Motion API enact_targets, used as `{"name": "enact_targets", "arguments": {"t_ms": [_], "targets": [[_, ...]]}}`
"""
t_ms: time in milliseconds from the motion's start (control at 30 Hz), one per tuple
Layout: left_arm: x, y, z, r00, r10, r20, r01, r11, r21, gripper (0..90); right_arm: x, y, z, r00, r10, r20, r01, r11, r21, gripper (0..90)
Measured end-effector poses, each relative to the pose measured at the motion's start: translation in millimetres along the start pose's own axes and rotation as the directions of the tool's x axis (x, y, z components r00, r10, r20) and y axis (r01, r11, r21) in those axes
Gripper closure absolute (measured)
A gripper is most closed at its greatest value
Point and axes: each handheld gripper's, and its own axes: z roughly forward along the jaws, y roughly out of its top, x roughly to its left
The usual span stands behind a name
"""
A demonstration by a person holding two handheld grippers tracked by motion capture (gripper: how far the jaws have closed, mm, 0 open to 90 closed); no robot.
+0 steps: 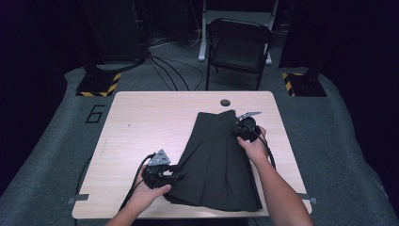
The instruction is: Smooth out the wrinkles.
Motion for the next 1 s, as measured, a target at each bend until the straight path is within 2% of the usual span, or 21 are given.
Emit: {"name": "enact_targets", "arguments": {"t_ms": [33,67,100,200,267,300,333,367,467,533,567,767,867,900,967,1000], "targets": [[-0.2,-4.1,2.3,0.9999,-0.01,0.0,0.01,0.9999,0.004,58.8,-2.3,-1.5,2.2,0.9999,0.011,0.009,-0.011,1.0,0.013,73.9],[-0.8,-9.6,7.4,1.0,-0.003,-0.009,0.003,0.9995,0.031,60.1,-3.2,-2.3,3.6,0.9996,0.025,0.012,-0.025,1.0,0.017,73.8],[-2.2,-10.5,9.0,0.9999,-0.008,-0.011,0.008,0.9994,0.034,63.9,-4.0,-2.8,5.2,0.9994,0.033,0.013,-0.034,0.999,0.017,73.7],[-9.3,-9.1,12.0,0.9997,0.025,0.006,-0.025,0.9994,0.024,85.0,-3.3,-3.7,8.0,0.9991,0.037,0.021,-0.038,0.999,0.024,73.7],[-16.1,-5.8,12.6,0.9988,0.048,0.011,-0.048,0.9988,0.008,90.0,-1.9,-3.3,8.5,0.9992,0.027,0.028,-0.028,0.999,0.023,73.8],[-19.7,-2.0,12.1,0.9969,0.078,0.01,-0.078,0.9969,0.005,90.0,-1.7,-3.0,7.8,0.9994,0.022,0.026,-0.023,0.999,0.024,73.9],[-23.0,0.5,12.0,0.9963,0.081,0.026,-0.081,0.9966,-0.013,90.0,-1.4,-2.5,6.6,0.9996,0.017,0.024,-0.017,1.0,0.01,74.0],[-26.0,3.0,11.7,0.9954,0.093,0.025,-0.092,0.9954,-0.026,90.0,-0.9,-1.7,4.4,0.9995,0.021,0.022,-0.022,1.0,0.006,74.3],[-33.0,10.1,13.3,0.9931,0.111,0.038,-0.109,0.9932,-0.04,90.0,0.5,1.4,-5.1,0.9999,0.012,0.012,-0.012,0.999,-0.03,74.5],[-36.7,12.4,18.9,0.9921,0.113,0.054,-0.112,0.9933,-0.031,90.0,-0.4,2.2,-9.7,0.9999,0.008,0.012,-0.007,0.999,-0.042,74.5],[-38.0,12.6,24.1,0.9909,0.117,0.066,-0.116,0.9931,-0.017,90.0,-0.7,2.0,-10.6,0.9997,0.021,0.013,-0.02,0.999,-0.044,74.4],[-47.0,4.1,46.9,0.9863,0.132,0.098,-0.138,0.989,0.054,90.0,-8.1,-9.6,1.8,0.9958,0.051,0.077,-0.052,0.999,0.01,71.9],[-52.1,4.9,41.7,0.9823,0.149,0.114,-0.153,0.988,0.026,89.7,-13.8,-20.8,12.8,0.992,0.084,0.095,-0.088,0.995,0.037,64.8],[-51.5,7.2,36.2,0.9823,0.157,0.102,-0.158,0.9873,0.009,88.4,-15.5,-23.9,14.7,0.9906,0.092,0.101,-0.096,0.995,0.039,63.3],[-48.3,10.1,25.2,0.9846,0.155,0.081,-0.154,0.9879,-0.016,79.1,-18.5,-27.7,14.9,0.9882,0.124,0.091,-0.125,0.992,0.014,59.0],[-46.1,10.9,20.6,0.9861,0.152,0.067,-0.15,0.9881,-0.034,75.4,-19.8,-28.3,14.4,0.9881,0.122,0.094,-0.123,0.992,0.012,57.5]]}}
